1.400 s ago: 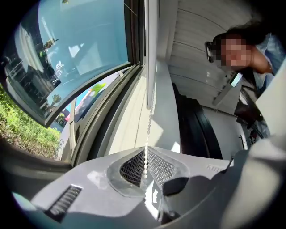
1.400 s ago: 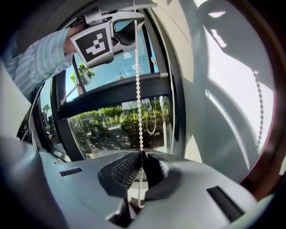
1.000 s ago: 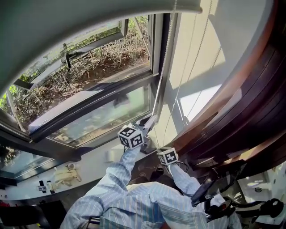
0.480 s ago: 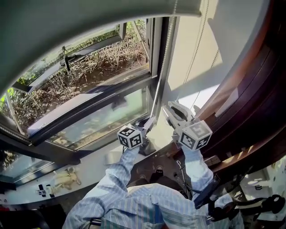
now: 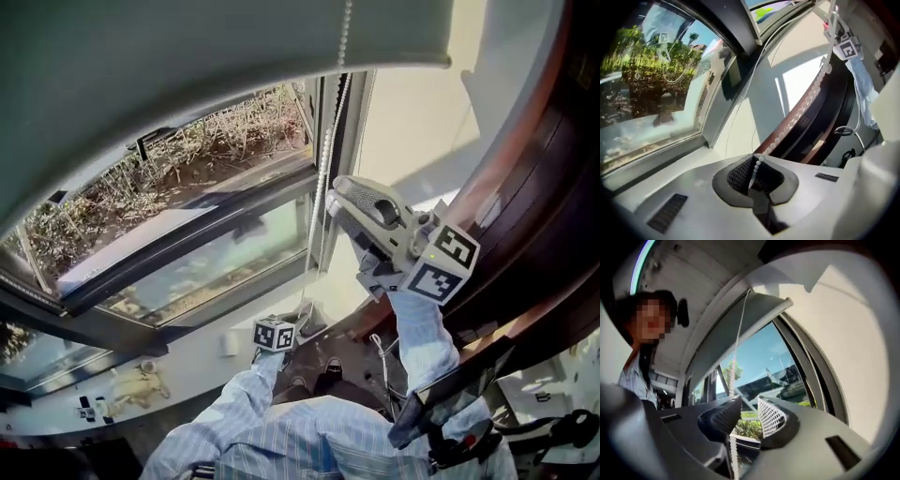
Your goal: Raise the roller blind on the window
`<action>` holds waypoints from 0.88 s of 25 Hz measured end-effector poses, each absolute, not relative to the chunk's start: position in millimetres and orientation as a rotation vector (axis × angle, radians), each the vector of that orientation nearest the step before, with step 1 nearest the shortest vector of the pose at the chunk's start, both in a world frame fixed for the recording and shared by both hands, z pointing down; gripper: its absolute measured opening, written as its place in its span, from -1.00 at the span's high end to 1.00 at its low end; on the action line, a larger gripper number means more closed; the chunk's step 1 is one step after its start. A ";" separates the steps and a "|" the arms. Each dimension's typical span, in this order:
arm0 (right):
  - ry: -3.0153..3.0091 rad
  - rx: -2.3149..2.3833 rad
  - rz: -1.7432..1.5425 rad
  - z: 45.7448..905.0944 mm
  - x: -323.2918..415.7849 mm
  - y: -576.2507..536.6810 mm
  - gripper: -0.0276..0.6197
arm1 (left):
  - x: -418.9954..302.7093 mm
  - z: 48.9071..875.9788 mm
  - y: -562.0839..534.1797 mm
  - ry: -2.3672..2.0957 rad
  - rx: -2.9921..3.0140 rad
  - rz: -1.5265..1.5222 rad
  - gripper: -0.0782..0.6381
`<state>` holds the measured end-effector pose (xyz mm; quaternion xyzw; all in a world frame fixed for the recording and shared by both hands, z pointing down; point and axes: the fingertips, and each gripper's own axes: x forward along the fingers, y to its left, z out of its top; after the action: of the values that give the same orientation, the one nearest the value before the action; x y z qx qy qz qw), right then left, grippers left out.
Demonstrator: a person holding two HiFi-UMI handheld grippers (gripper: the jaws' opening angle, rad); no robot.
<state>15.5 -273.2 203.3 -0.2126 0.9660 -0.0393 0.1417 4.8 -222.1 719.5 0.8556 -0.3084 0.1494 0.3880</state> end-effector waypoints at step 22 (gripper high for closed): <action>2.614 -1.284 0.297 210.1 40.4 -331.7 0.88 | -41.4 665.5 -259.6 -0.963 2.366 0.237 0.76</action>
<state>40.4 -331.7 210.1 -0.4361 0.8878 0.1007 0.1071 -41.4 -259.6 665.5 0.8842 -0.3601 0.0885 0.2842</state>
